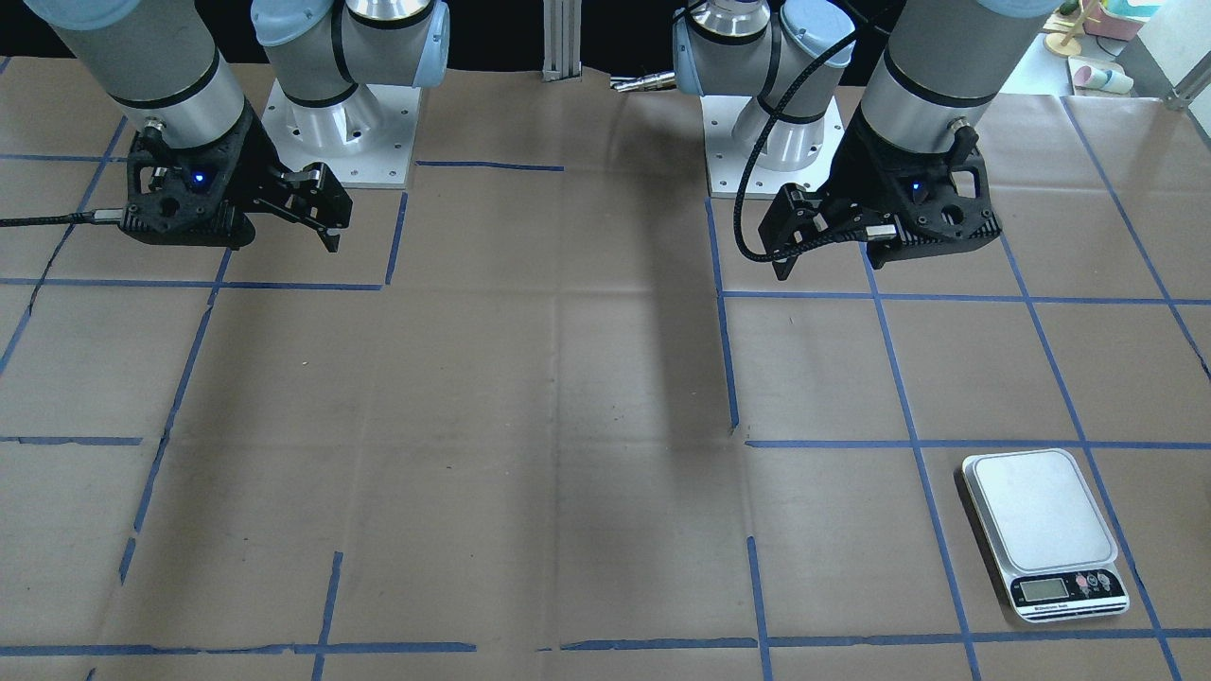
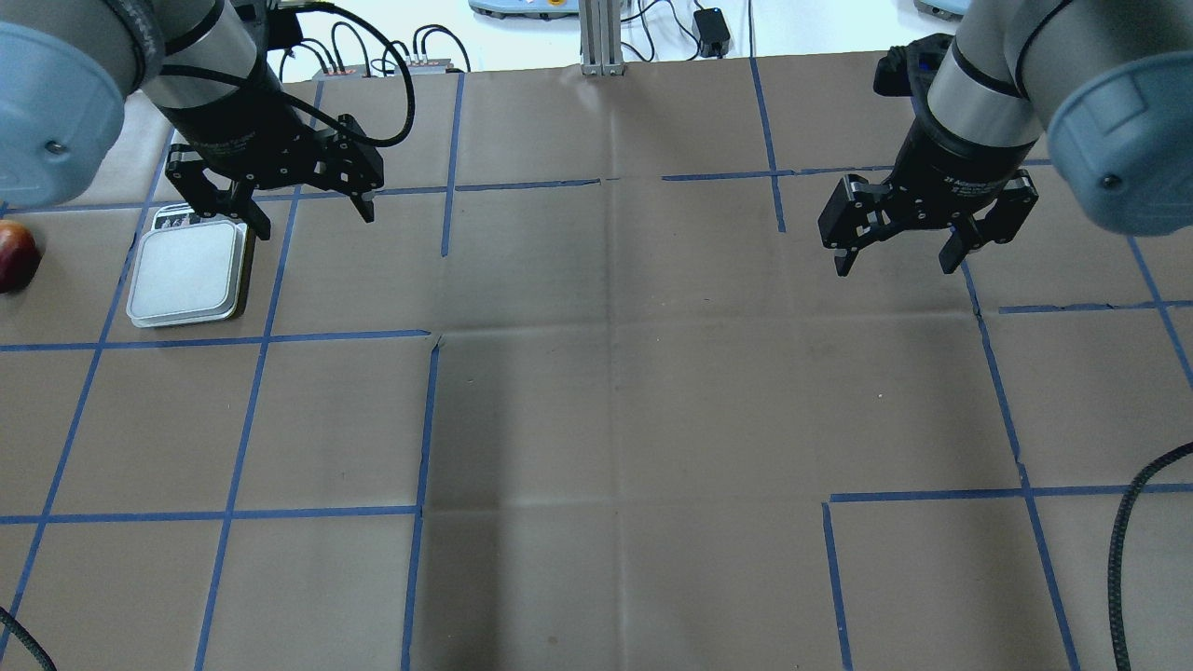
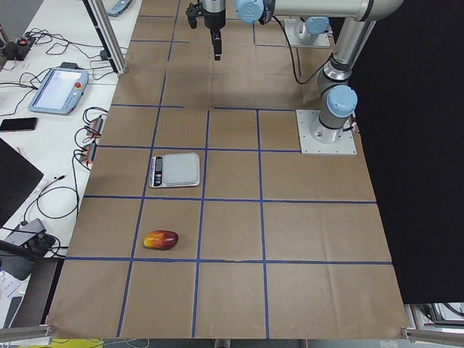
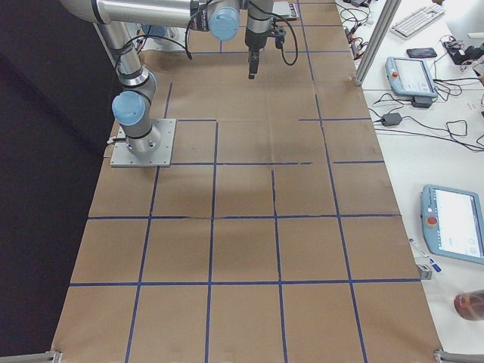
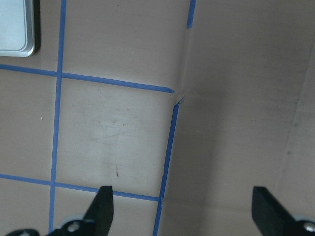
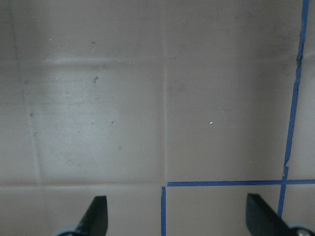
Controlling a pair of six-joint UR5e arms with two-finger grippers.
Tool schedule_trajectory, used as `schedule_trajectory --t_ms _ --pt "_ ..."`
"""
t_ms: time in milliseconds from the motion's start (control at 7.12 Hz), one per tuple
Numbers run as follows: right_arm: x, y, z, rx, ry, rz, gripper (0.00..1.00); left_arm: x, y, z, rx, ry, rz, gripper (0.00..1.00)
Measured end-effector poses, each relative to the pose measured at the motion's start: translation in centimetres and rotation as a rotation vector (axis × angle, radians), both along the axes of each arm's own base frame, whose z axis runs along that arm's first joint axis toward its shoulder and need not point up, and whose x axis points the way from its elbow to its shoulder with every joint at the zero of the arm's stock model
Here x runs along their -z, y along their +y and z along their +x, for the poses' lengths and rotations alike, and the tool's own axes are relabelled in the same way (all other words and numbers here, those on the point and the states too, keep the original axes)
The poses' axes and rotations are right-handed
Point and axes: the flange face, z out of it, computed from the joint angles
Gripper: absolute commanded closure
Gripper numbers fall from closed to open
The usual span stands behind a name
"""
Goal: Weigh mango
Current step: 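Move the left gripper down toward the red-yellow mango beside the scale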
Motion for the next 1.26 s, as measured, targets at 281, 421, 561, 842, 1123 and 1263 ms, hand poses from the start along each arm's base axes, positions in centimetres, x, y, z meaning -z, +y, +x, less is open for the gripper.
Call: schedule_trajectory --t_ms 281,421,561,842,1123,1263 --pt "0.0 0.0 0.0 0.000 0.000 0.000 0.00 0.1 -0.2 0.0 0.000 0.000 -0.003 0.00" --pt "0.0 0.0 0.0 0.000 0.000 0.000 0.00 0.1 -0.3 0.0 -0.001 0.000 -0.004 0.00" --pt "0.0 0.0 0.0 0.000 0.000 0.000 0.00 0.1 -0.4 0.2 -0.003 0.000 -0.007 0.00" --pt "0.0 0.0 0.0 0.000 0.000 0.000 0.00 0.1 -1.1 2.7 -0.048 0.004 -0.010 0.00" --pt "0.0 0.0 0.0 0.000 0.000 0.000 0.00 0.1 -2.3 9.2 -0.090 0.011 -0.013 0.00" --pt "0.0 0.0 0.0 0.000 0.000 0.000 0.00 0.1 -3.0 13.3 -0.085 0.010 -0.016 0.00"
